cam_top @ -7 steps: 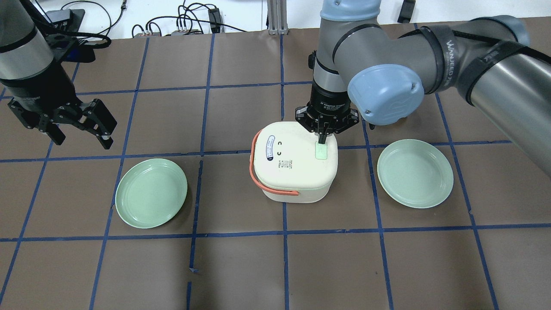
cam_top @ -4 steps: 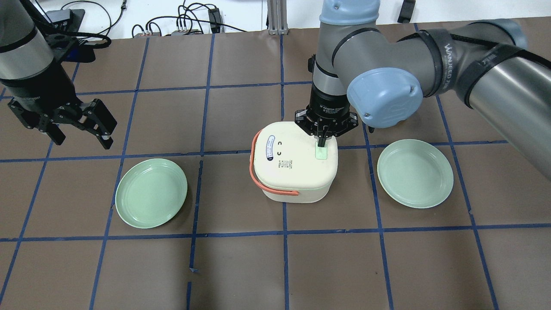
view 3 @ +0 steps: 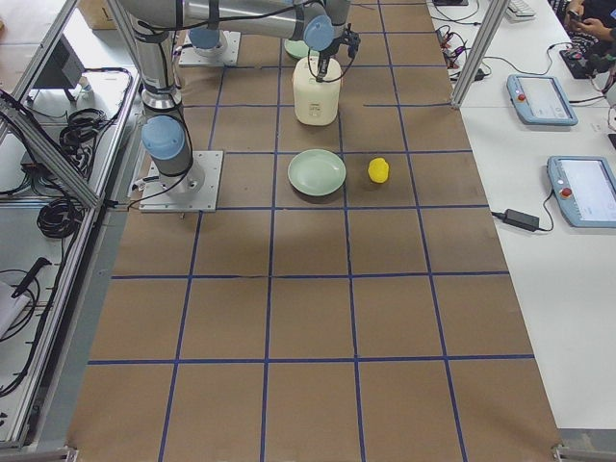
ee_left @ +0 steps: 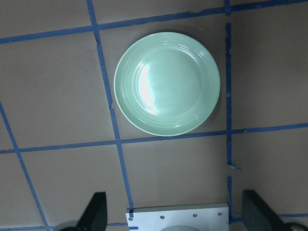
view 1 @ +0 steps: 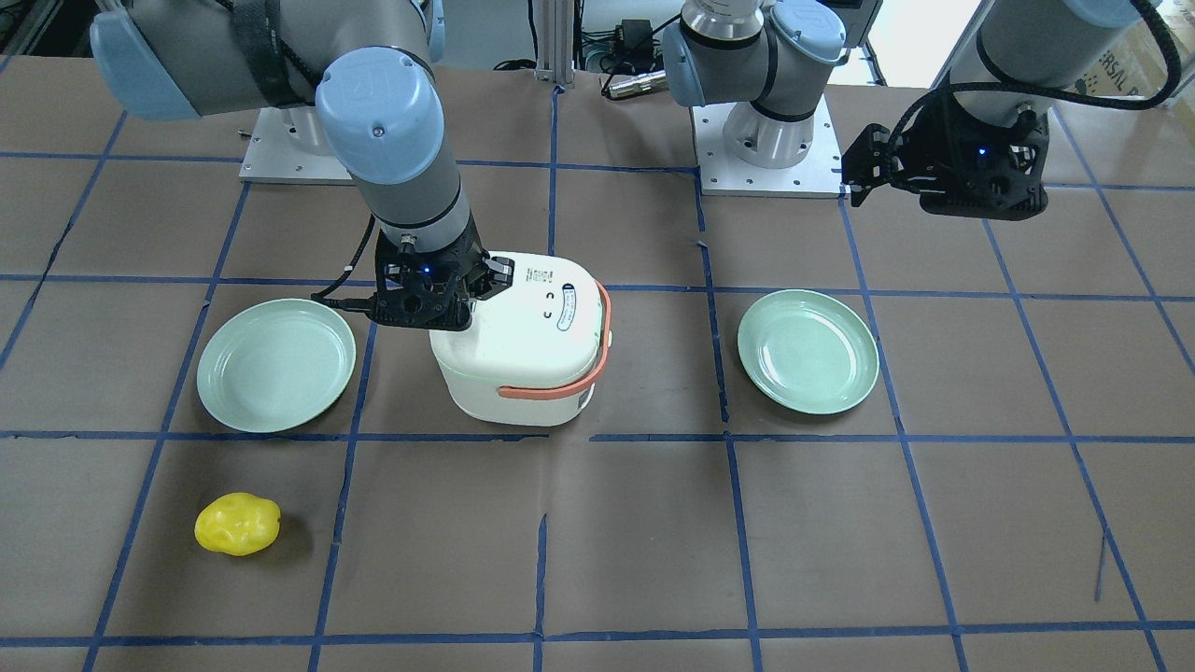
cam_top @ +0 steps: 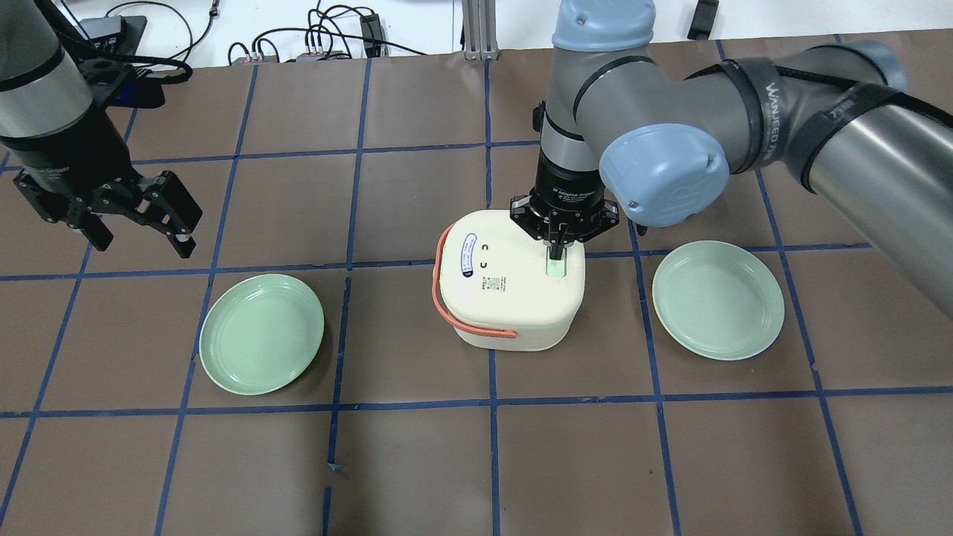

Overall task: Press rice cooker button
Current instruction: 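Press down on the green lid button with the right gripper fingertips, then lift the right gripper away as the cooker lid springs open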

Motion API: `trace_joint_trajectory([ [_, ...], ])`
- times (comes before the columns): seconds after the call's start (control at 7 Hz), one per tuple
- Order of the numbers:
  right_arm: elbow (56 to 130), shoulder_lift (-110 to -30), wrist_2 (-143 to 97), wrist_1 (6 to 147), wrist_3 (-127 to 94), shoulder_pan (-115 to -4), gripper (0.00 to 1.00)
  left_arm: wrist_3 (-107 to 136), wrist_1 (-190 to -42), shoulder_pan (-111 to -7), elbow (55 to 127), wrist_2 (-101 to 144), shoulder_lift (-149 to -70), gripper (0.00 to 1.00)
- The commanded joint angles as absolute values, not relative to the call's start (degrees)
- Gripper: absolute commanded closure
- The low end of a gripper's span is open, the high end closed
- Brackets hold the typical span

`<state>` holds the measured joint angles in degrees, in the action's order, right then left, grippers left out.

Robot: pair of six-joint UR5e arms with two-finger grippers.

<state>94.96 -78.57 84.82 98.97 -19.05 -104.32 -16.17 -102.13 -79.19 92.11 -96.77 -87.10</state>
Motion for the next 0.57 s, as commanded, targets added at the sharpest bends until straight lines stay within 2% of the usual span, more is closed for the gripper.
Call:
trace_joint_trajectory([
  [0.0, 95.0, -78.6, 84.8, 99.1, -19.1, -104.3, 0.91, -16.2, -102.1, -79.2, 92.1, -96.8, -87.0, 0.0],
  [0.14, 94.2, -78.6, 85.4, 99.0, -19.2, -104.3, 0.91, -16.2, -102.1, -79.2, 92.1, -96.8, -87.1, 0.0],
  [0.29, 93.0, -79.4, 85.7, 97.7, -20.1, -104.5, 0.87, -16.2, -102.1, -79.2, 92.1, -96.8, -87.1, 0.0],
  [0.43, 89.7, -80.0, 85.7, 93.8, -20.8, -104.6, 0.79, -16.2, -102.1, -79.2, 92.1, -96.8, -87.1, 0.0],
])
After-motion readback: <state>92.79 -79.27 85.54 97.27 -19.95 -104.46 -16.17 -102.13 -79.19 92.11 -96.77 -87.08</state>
